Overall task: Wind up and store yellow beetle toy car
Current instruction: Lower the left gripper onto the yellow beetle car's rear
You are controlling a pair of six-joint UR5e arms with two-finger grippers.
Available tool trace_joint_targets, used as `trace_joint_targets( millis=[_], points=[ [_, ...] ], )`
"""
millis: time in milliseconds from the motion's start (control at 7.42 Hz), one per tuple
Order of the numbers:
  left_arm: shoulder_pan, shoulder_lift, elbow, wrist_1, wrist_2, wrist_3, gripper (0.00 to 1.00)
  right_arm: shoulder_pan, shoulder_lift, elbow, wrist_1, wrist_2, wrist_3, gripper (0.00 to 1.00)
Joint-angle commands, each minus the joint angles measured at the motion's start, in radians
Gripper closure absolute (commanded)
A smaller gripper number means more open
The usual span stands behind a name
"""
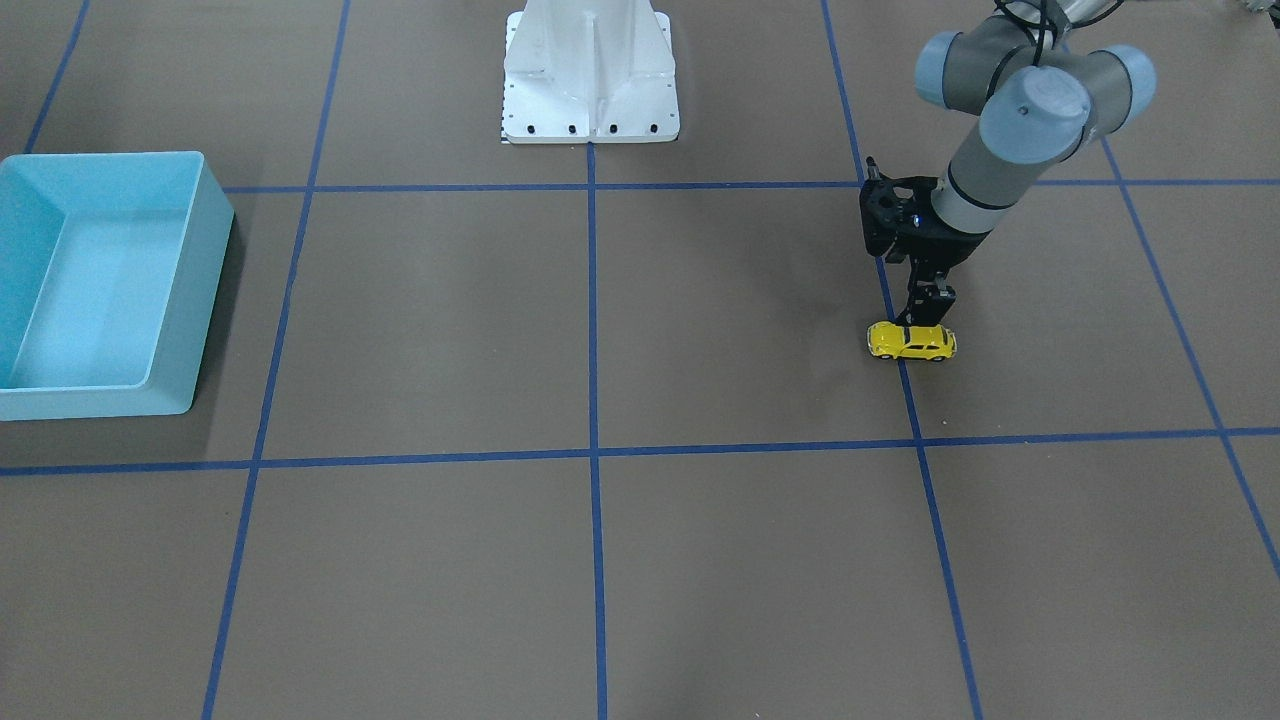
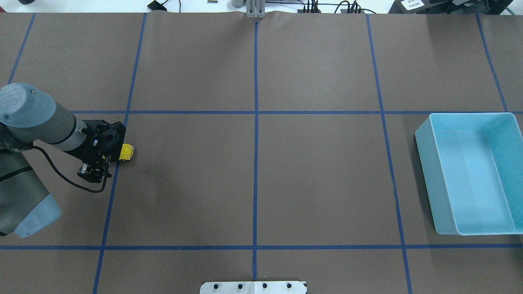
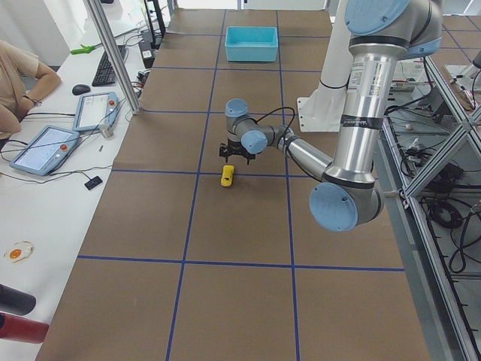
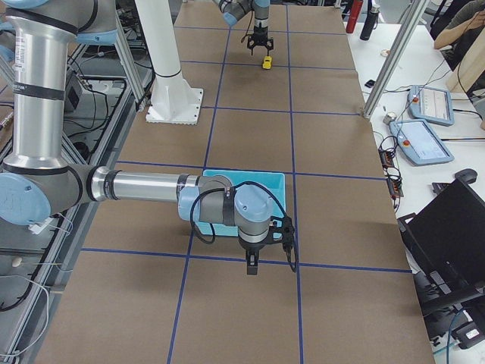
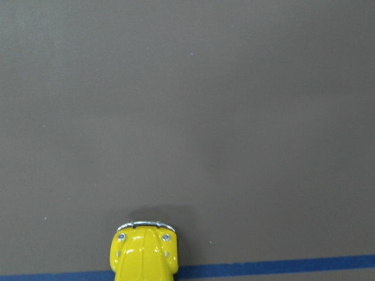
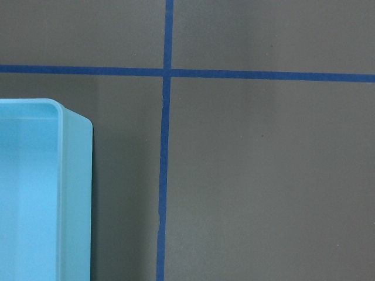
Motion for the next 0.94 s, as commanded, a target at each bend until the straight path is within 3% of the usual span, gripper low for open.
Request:
trace_joint_targets(
  millis=[0,809],
  points=[
    [-0.004,-0.028,0.038,0.027,0.112,0.097,0.01,0.0,-0.001,0.0,0.0,0.002,0.0,0.0],
    [-0.008,-0.083,0.111,0.025,0.114,0.035,0.01,0.0,0.004,-0.008,0.0,0.003,0.0,0.0]
  ],
)
